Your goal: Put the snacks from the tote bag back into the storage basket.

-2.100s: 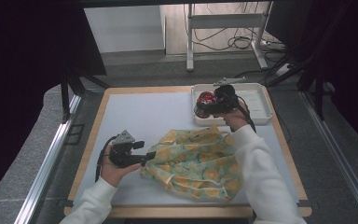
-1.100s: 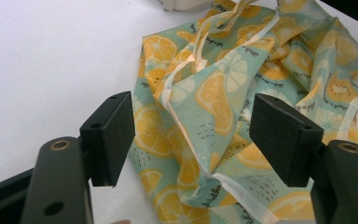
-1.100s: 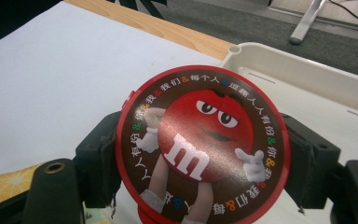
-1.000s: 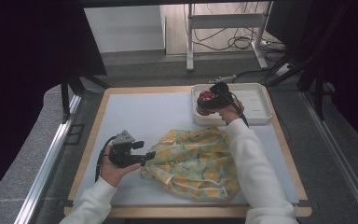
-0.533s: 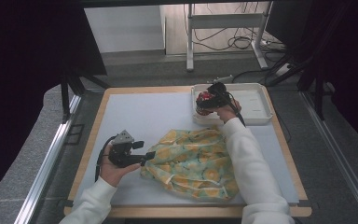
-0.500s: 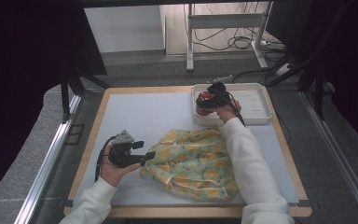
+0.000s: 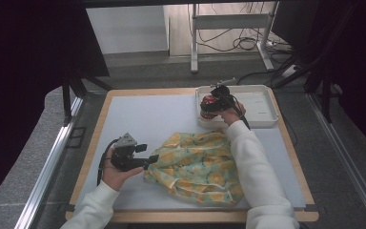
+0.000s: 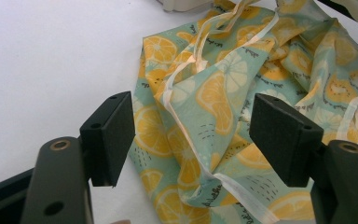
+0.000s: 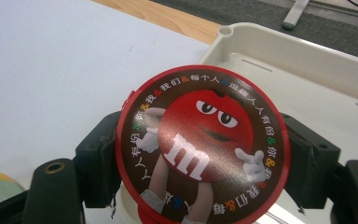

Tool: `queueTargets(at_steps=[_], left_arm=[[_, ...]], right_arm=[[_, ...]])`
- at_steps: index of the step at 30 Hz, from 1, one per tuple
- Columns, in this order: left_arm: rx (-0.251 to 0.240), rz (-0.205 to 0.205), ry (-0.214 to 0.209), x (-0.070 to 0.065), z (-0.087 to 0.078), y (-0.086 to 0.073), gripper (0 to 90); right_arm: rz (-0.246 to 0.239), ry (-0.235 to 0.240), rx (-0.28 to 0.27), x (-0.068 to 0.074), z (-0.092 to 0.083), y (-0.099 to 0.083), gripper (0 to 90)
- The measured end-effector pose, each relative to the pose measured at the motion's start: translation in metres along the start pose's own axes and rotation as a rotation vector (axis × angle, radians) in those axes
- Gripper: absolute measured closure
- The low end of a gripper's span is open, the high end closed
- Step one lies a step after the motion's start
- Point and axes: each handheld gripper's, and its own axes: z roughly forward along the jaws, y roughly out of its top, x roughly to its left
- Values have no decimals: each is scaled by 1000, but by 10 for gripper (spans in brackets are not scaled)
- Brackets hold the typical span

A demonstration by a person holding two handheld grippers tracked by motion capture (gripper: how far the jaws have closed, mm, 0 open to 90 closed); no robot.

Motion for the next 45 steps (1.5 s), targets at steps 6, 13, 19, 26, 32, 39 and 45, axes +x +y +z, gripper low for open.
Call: queueTargets(at_steps=[6,13,19,26,32,39,45], left_arm=[[1,1,1,0,0,0,310],[2,1,0,0,0,0,309],[3,2,-1,0,0,0,308],[7,5,-2,0,1,0,307],[7,2,-2,0,1,0,307],[3,3,0,0,0,0,306],[5,5,1,0,1,0,306]], right_arm=[[-5,-2,19,-1,4,-4,256],[-13,-6,41,-1,9,-7,255],[-10,-1,59,-1,13,-10,255],[-9,8,76,-2,18,-14,252],[30,37,49,-4,15,-14,152],[58,46,-16,-5,0,-9,129],[50,61,-51,-3,-14,-9,142]])
